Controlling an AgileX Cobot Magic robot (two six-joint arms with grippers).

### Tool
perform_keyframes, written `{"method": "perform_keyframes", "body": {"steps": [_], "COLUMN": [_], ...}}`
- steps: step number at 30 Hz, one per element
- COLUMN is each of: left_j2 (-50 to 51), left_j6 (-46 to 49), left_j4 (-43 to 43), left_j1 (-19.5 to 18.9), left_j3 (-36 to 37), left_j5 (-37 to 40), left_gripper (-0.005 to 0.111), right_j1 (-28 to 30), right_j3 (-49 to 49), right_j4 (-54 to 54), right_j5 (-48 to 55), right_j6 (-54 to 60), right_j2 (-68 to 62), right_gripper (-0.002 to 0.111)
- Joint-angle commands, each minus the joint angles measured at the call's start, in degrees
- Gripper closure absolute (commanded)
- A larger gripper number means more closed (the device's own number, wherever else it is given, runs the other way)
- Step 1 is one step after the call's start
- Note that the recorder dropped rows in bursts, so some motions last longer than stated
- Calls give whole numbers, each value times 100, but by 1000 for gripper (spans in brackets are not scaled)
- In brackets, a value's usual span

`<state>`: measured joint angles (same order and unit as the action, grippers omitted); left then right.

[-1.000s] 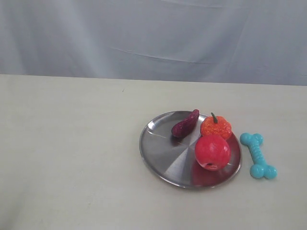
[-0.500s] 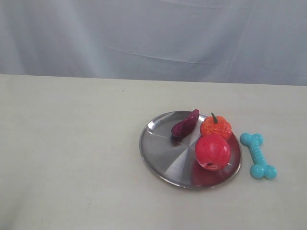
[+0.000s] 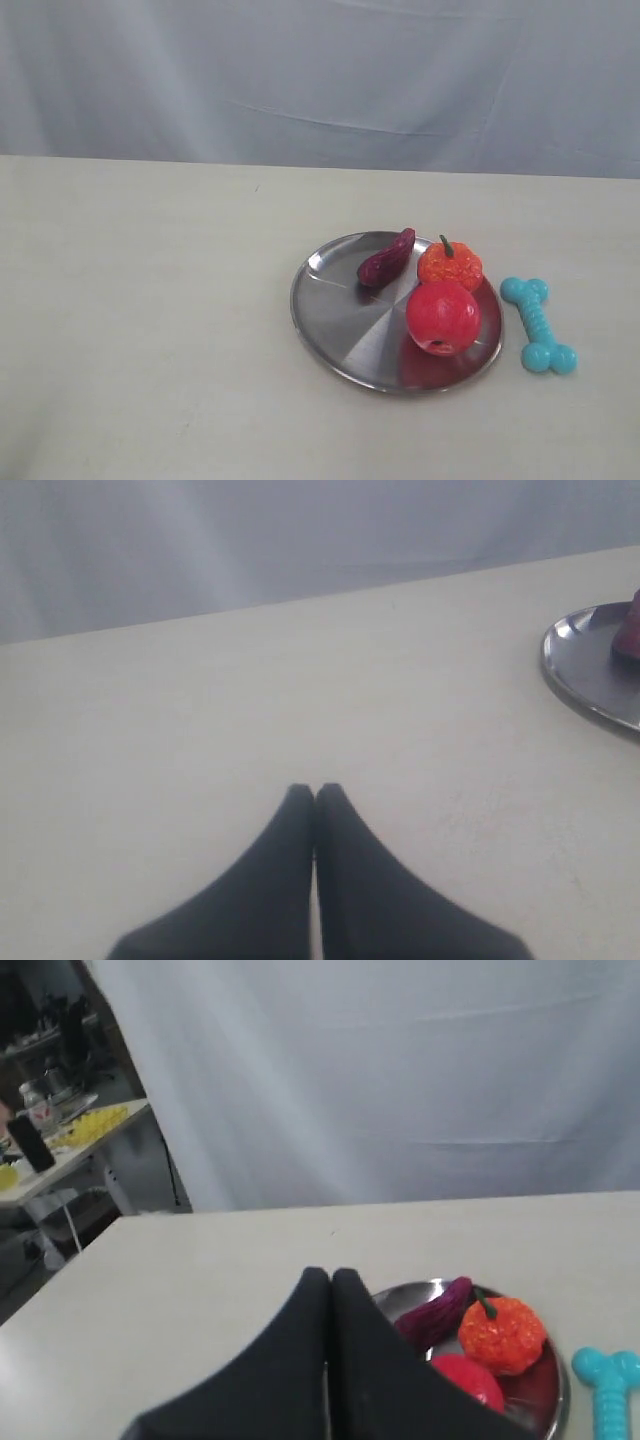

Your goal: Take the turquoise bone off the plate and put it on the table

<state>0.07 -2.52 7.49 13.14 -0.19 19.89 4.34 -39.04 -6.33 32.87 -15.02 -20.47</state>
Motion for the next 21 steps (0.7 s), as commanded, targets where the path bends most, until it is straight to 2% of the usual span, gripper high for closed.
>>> {"method": "perform_keyframes", "body": {"steps": [1, 5, 8, 14, 17, 21], "left_j2": [-7, -7, -7, -7, -7, -7], "left_j6": [-2, -2, -2, -2, -2, -2], "left_j4": [5, 5, 5, 5, 5, 5], "left_j1": [13, 13, 13, 13, 13, 13], "left_j3": [19, 19, 19, 19, 19, 19], "left_j5": [-4, -4, -4, -4, -4, -4], "left_gripper": [107, 107, 107, 107, 107, 107], "right_j1": [958, 1203, 1208, 1208, 1208, 1208], "right_j3": [427, 756, 1000, 1834, 2238, 2509], "right_j4": [-1478, -2163, -2225, -2927, -2623, -1571], "right_j5": [-118, -116, -308, -1314, -1621, -1713], "right_j6": [1781, 2676, 2698, 2686, 2621, 1973], "right_j2": [481, 867, 1074, 1158, 1170, 1291], "right_gripper": [108, 108, 108, 108, 108, 108]}}
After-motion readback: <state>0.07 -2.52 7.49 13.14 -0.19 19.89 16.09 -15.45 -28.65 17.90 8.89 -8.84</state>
